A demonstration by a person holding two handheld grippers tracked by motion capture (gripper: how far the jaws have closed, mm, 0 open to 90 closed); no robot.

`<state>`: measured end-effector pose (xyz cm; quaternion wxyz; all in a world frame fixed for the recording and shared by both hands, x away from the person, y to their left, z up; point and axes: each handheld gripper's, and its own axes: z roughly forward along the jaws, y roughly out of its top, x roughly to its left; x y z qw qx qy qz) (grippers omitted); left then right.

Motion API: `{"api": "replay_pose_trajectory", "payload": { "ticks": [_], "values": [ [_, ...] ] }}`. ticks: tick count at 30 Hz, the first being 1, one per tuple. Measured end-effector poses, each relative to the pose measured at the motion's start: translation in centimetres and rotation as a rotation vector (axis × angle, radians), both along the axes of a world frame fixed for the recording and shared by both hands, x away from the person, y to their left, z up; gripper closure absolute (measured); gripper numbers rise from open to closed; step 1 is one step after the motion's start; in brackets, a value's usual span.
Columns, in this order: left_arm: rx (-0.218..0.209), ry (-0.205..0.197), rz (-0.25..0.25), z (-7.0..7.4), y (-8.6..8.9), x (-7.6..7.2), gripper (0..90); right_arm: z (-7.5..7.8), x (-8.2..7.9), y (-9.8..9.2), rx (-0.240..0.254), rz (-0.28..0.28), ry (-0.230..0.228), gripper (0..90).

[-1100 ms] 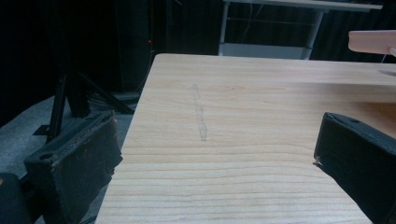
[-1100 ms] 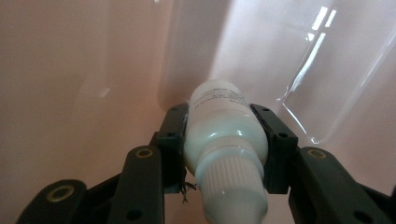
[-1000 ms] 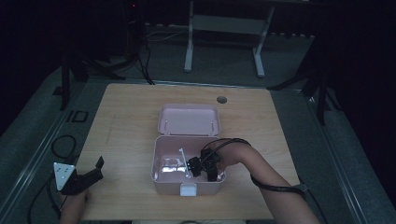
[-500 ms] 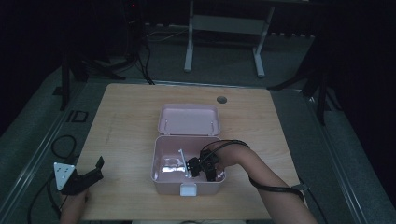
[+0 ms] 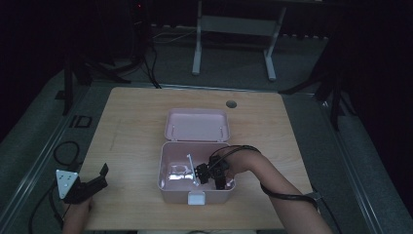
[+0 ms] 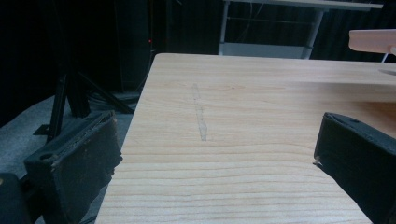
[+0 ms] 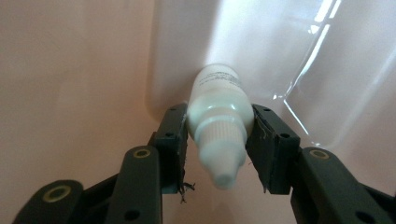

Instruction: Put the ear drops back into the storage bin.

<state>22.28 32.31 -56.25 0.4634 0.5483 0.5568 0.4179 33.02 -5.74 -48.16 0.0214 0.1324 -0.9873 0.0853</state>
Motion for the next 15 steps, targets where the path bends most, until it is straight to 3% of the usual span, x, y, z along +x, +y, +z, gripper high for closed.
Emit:
{"api": "replay_pose_trajectory", "payload": {
  "ticks": [6,15],
  "values": [
    [0.001,0.001,0.001,0.0,0.0,0.0,0.5,2.0,0.0,-0.3,0.047,-0.004,-0.003,55.5],
    [0.001,0.001,0.0,0.0,0.0,0.0,0.5,5.4,0.3,-1.1,0.136,-0.029,-0.057,47.0]
  ]
}}
